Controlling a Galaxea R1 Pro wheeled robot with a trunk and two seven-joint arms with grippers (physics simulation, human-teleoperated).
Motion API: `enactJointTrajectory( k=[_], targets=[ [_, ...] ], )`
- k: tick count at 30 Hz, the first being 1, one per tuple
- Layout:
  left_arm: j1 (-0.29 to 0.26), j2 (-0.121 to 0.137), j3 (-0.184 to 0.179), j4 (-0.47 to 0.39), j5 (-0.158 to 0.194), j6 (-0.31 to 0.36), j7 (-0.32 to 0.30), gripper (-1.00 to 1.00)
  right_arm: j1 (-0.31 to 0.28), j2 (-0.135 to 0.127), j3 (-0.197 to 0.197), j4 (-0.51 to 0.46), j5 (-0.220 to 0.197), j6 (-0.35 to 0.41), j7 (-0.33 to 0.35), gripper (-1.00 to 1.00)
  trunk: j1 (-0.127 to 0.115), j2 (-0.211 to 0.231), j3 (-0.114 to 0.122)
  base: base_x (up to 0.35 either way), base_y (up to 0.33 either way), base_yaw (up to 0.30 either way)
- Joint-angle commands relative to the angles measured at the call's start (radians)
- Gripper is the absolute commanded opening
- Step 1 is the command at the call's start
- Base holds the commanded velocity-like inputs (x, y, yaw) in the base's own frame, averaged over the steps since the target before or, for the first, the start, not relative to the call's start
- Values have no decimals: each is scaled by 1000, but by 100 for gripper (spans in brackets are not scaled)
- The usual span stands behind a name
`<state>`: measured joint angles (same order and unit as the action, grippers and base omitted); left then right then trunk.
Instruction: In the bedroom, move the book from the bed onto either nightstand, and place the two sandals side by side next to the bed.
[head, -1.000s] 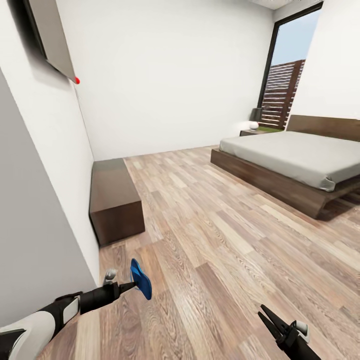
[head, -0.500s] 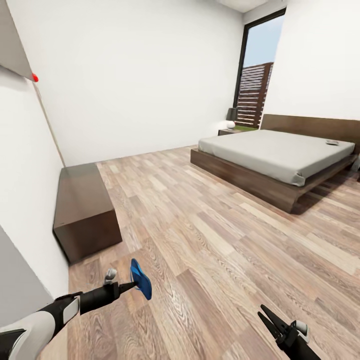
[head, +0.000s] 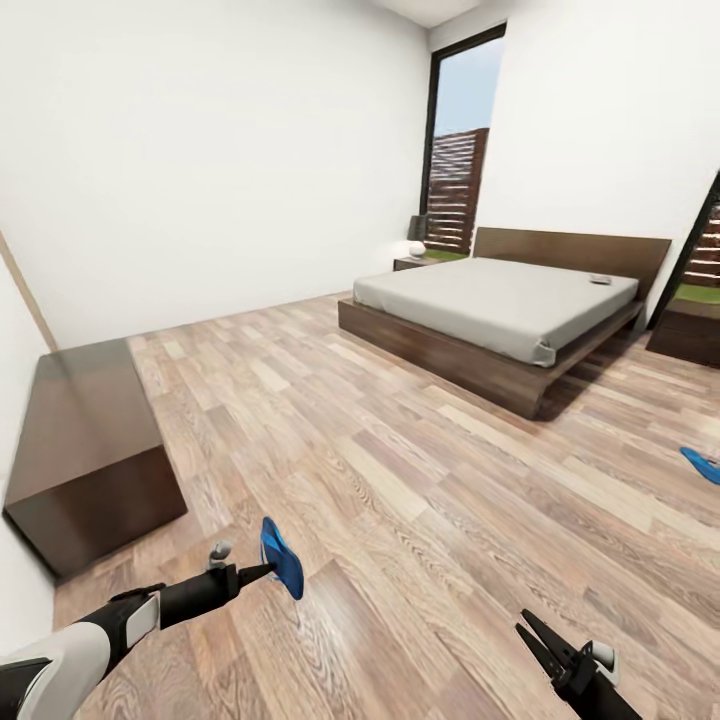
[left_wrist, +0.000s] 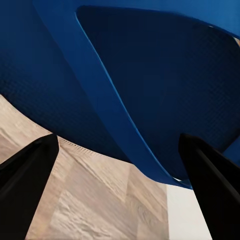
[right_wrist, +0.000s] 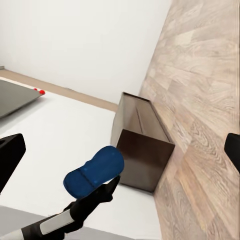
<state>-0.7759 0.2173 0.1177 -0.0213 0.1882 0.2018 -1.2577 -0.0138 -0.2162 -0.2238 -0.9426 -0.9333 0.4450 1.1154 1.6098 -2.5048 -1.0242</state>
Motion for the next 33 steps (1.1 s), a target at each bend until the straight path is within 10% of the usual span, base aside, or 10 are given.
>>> enactJointTrajectory(
  k=[1, 33],
  targets=[
    [0, 0, 11, 0, -4, 10, -3, -100, -1, 0, 0, 1, -6, 9, 1, 100, 0, 0, -1, 196, -120, -248],
    [0, -1, 11, 0, -4, 10, -2, -100, -1, 0, 0, 1, -7, 9, 1, 100, 0, 0, -1, 196, -120, -240]
  ],
)
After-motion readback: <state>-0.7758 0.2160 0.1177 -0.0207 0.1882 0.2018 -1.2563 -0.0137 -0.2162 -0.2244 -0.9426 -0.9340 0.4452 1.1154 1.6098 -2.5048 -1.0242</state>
